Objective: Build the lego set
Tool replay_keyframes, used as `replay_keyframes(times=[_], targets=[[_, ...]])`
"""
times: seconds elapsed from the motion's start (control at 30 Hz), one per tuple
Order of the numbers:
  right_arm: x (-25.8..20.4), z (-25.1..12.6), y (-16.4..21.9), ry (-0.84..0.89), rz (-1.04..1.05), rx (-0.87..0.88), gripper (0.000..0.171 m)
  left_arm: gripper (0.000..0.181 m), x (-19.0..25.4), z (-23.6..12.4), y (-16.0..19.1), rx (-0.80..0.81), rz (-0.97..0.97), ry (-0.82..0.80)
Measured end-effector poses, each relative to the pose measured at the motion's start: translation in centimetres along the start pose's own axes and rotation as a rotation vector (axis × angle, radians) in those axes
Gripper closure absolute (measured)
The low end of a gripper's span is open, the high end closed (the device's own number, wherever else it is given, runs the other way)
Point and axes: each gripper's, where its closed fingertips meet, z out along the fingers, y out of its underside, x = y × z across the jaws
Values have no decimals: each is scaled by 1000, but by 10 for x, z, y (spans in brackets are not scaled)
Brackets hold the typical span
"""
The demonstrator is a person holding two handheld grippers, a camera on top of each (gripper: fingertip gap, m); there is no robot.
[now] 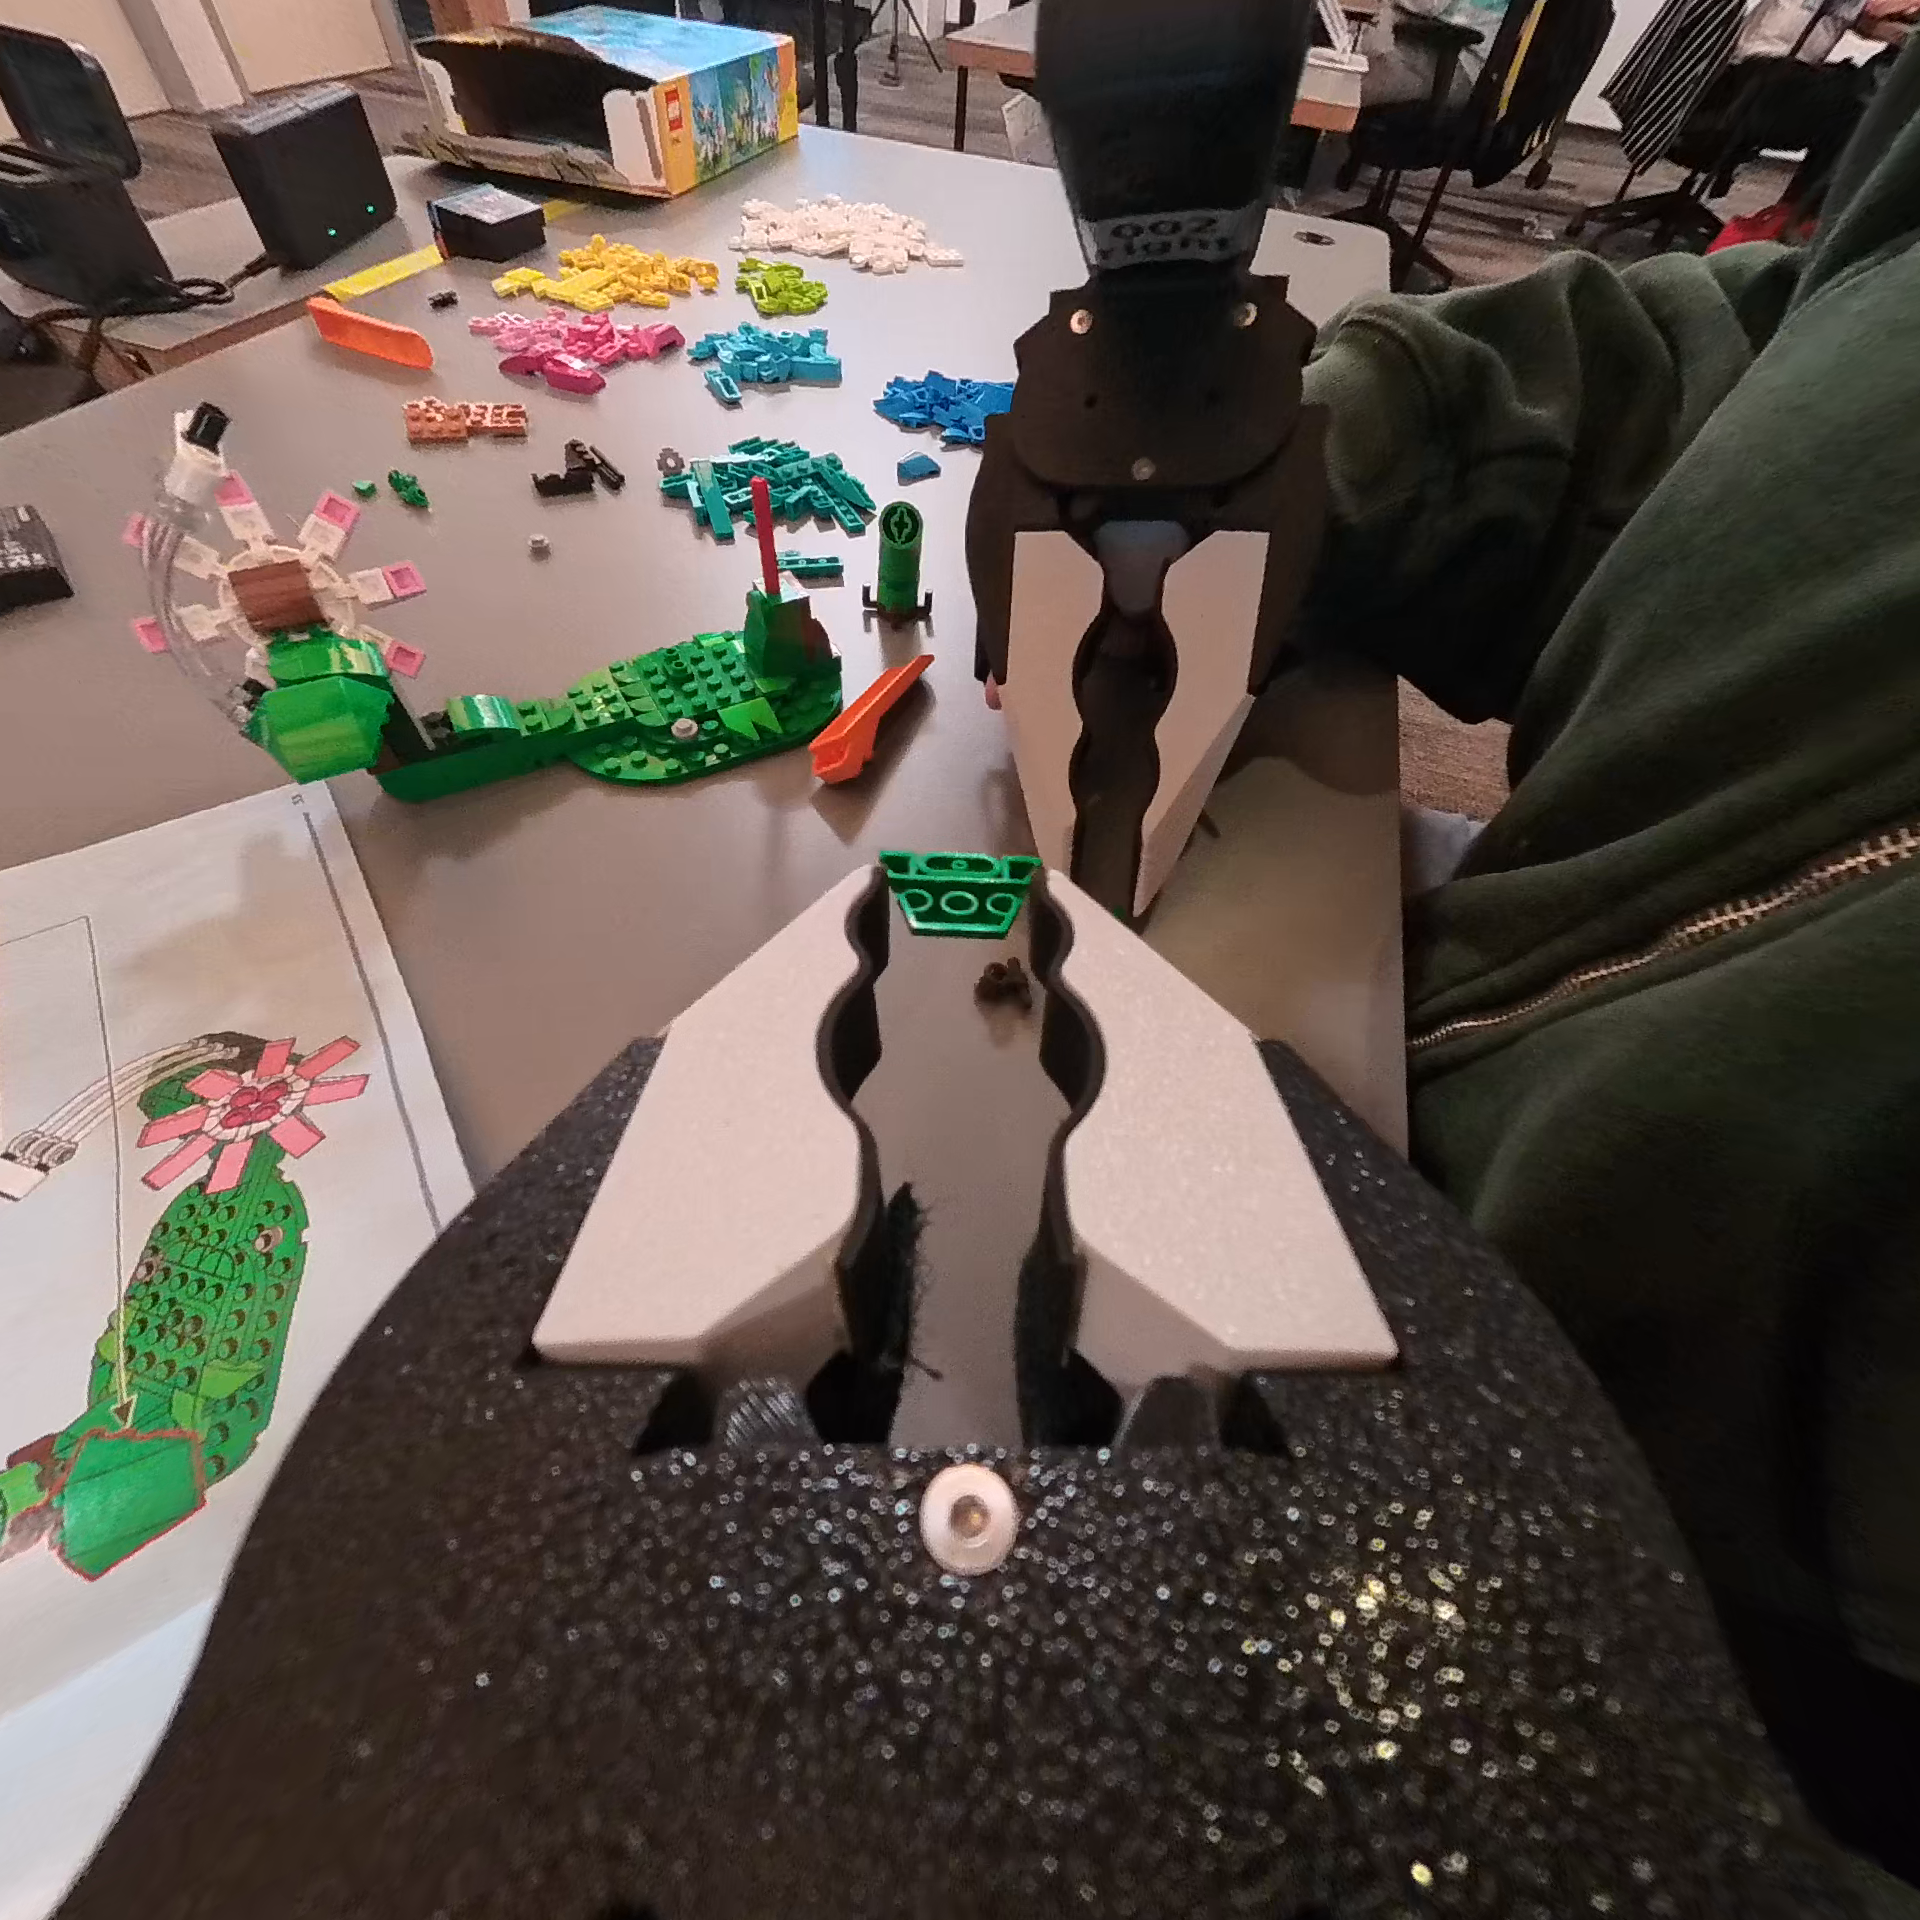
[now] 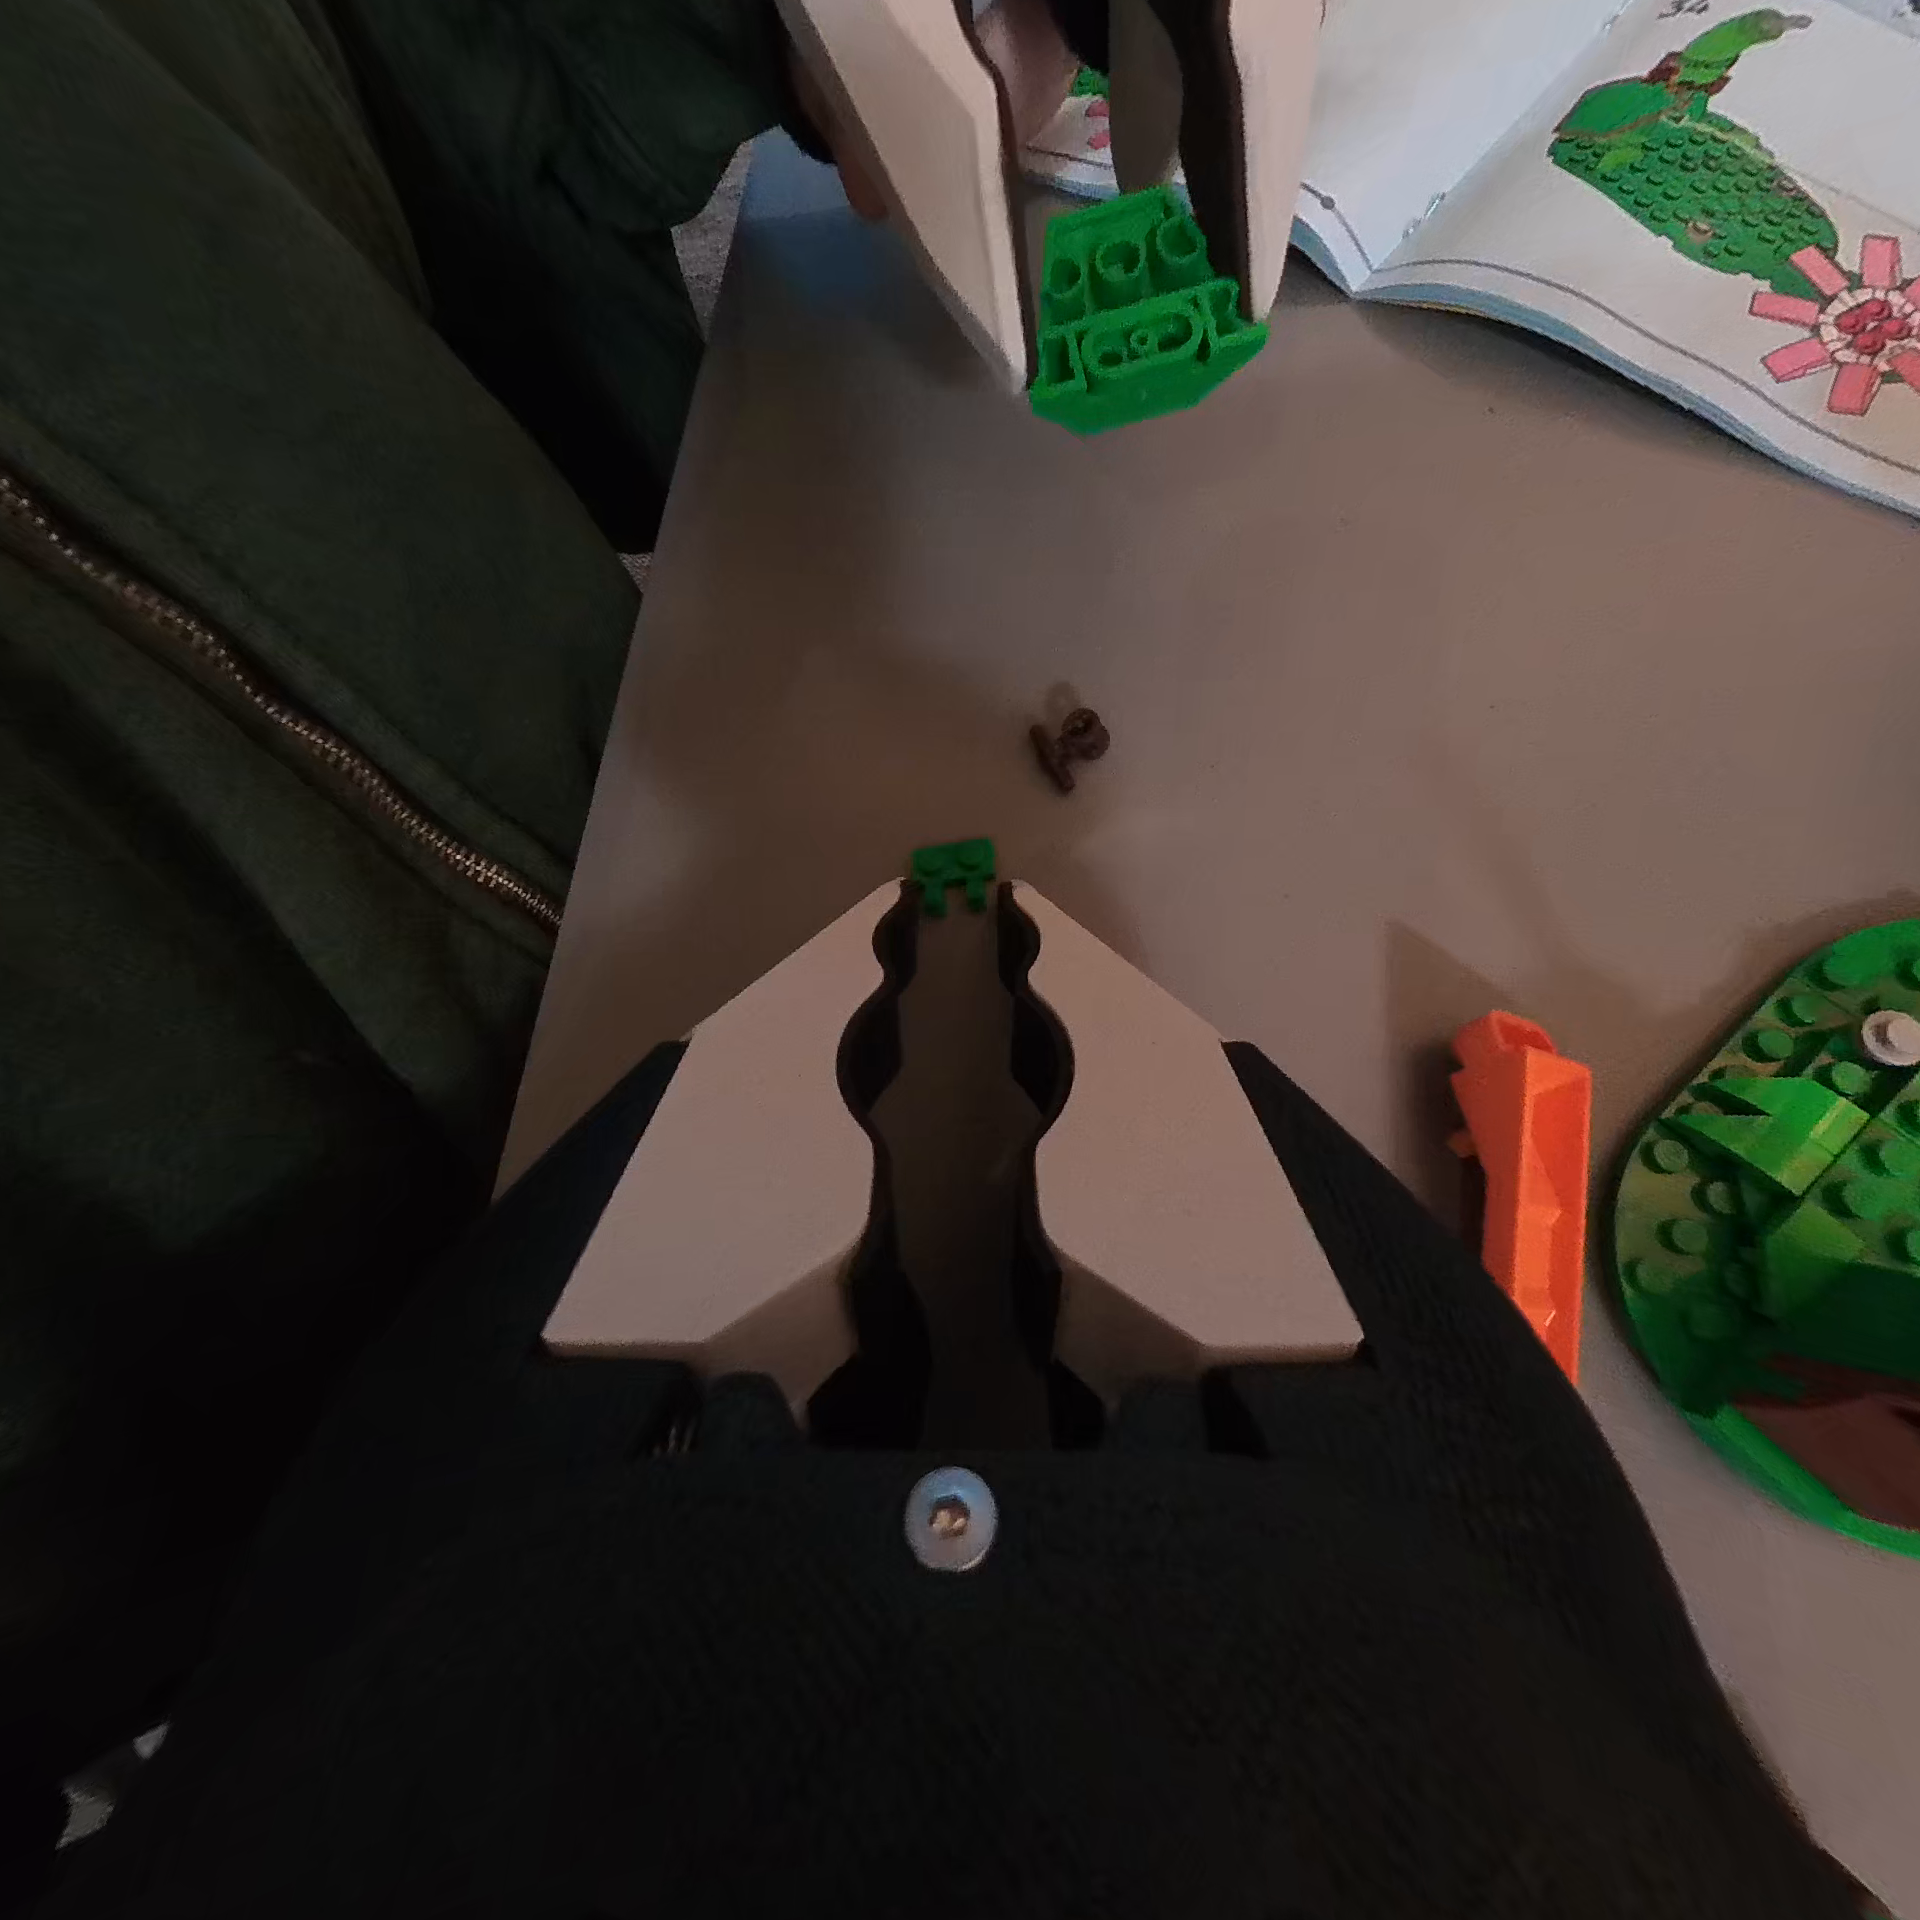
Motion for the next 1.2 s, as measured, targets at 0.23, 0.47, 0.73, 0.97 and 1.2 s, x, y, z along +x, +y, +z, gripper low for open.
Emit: replay_keyframes(times=[0.23,0.47,0.73,0.97,1.2], targets=[[-3,1,0,-18,-22,-8,161,157,0,0,1,-5,-13,3],[32,-27,-28,246,-253,16,162,157,-12,2,-13,61,-193,-18],[74,-97,-116,861,-1207,-115,162,157,-37,2,-68,203,-356,75],[57,-111,-159,1095,-2032,-367,162,157,-29,-4,-107,298,-418,345],[33,-111,-166,1124,-2359,-395,162,157,-9,-20,-129,365,-421,560]])
